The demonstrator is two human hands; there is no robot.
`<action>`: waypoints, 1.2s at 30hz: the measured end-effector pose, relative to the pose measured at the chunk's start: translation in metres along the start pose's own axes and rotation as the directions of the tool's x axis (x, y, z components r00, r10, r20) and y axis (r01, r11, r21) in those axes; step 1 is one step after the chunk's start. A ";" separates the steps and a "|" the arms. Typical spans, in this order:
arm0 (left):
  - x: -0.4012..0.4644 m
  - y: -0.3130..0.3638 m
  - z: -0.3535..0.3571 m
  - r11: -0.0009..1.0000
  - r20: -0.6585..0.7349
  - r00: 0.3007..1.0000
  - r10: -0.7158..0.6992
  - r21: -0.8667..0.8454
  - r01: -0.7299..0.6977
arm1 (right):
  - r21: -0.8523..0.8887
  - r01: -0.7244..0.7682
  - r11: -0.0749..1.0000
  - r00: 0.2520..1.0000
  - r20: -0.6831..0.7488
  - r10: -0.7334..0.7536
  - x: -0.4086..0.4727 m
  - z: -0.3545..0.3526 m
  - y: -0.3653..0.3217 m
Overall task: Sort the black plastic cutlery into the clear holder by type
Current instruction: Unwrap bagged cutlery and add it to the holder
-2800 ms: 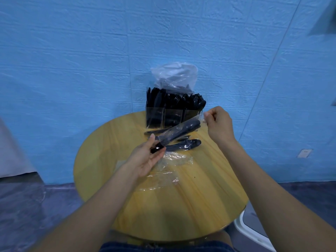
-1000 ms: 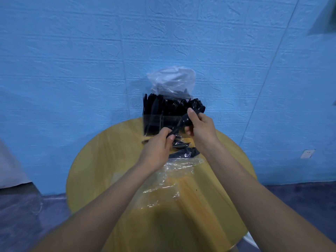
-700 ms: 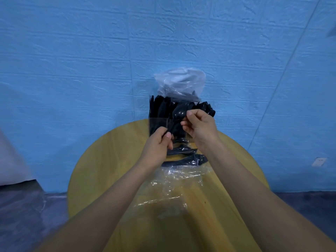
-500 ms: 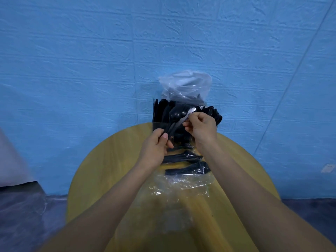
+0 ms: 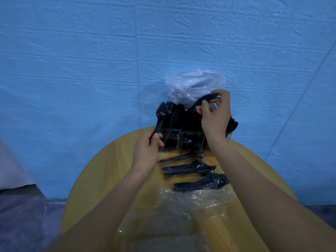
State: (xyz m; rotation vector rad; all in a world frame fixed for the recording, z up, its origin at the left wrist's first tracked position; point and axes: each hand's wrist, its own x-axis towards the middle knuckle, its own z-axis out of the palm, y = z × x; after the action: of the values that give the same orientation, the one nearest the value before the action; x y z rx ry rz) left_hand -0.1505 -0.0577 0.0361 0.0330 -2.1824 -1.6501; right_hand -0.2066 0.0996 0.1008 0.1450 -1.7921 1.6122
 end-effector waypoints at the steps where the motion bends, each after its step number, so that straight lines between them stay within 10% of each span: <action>1: 0.001 -0.002 0.001 1.000 0.010 1.000 -0.002 -0.004 0.002 | -0.058 0.055 0.997 0.998 0.020 -0.054 -0.001 0.005 0.003; 15: 0.004 -0.013 0.005 0.998 0.083 0.996 0.021 -0.063 -0.016 | -0.451 0.415 0.790 0.899 0.336 -0.281 -0.016 0.042 0.036; 20: 0.000 -0.008 0.012 0.996 0.158 0.987 0.042 -0.084 -0.028 | -0.129 -0.050 0.990 0.946 0.312 0.088 -0.020 0.023 0.018; 25: -0.006 0.002 0.026 0.990 0.213 0.976 0.051 -0.141 -0.021 | 0.194 -0.426 0.884 0.877 0.327 0.351 -0.007 -0.003 0.010; 31: -0.004 0.006 0.034 0.993 0.138 0.990 0.037 -0.120 -0.020 | 0.339 -0.325 0.883 0.943 0.047 0.329 0.025 -0.041 0.004; 36: -0.005 0.008 0.041 0.993 0.139 0.989 0.051 -0.115 -0.035 | 0.138 -0.037 0.990 0.998 -0.050 0.044 0.025 -0.053 0.002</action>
State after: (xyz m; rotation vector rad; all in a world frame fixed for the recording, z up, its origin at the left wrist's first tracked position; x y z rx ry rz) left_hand -0.1578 -0.0160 0.0329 -0.1675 -2.1717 -1.7969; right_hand -0.2036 0.1574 0.1114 0.1286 -1.6548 1.7521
